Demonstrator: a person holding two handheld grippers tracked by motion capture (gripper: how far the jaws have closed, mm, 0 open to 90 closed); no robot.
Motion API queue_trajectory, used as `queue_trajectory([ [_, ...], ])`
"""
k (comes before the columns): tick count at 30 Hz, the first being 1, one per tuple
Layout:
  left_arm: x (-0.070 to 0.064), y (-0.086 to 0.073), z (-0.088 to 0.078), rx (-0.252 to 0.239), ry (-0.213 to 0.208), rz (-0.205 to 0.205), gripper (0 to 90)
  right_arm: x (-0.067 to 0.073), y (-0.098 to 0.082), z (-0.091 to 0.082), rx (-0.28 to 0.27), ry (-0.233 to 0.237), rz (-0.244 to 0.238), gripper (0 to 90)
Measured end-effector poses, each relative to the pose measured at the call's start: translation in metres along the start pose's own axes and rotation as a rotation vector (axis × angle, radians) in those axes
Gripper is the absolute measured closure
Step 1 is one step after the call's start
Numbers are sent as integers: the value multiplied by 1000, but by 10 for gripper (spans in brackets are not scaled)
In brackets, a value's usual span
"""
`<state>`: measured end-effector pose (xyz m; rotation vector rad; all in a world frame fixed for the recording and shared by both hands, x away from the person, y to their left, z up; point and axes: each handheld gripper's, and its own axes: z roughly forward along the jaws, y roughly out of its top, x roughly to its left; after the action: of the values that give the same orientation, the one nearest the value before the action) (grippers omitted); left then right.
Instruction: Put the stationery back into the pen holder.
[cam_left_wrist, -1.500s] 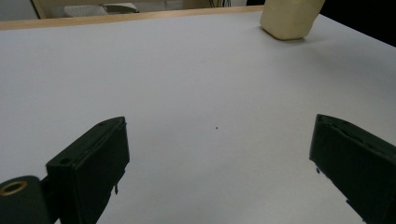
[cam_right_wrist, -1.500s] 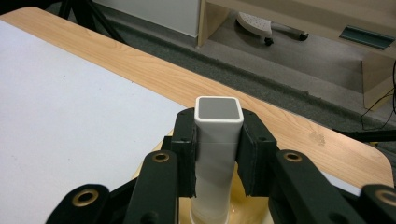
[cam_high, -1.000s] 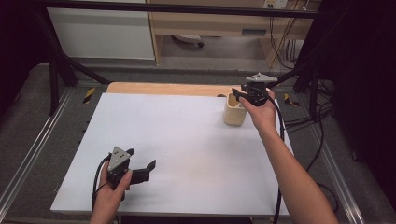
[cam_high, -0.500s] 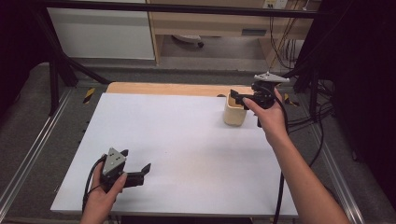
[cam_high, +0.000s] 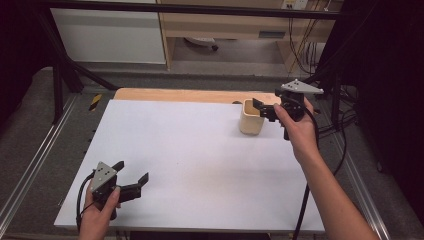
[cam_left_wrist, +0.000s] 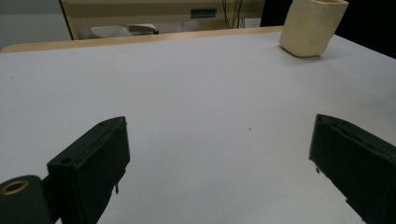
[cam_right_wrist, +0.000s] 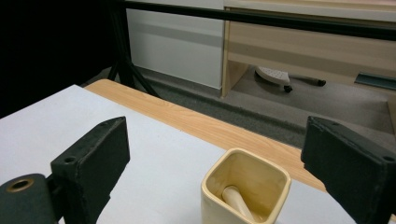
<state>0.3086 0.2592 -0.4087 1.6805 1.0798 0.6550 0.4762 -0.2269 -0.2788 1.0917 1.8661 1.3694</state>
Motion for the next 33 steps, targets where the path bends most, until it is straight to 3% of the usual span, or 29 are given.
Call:
queue_trajectory([
  [7, 1, -1, -1, 0, 1, -2, 53, -1, -3, -13, -37, -26, -21, 64],
  [15, 1, -2, 0, 5, -2, 1, 52, -4, -9, -33, -71, -60, -2, 18],
  [33, 1, -2, 0, 0, -4, 0, 52, -1, -35, -69, -77, -58, -42, 21],
])
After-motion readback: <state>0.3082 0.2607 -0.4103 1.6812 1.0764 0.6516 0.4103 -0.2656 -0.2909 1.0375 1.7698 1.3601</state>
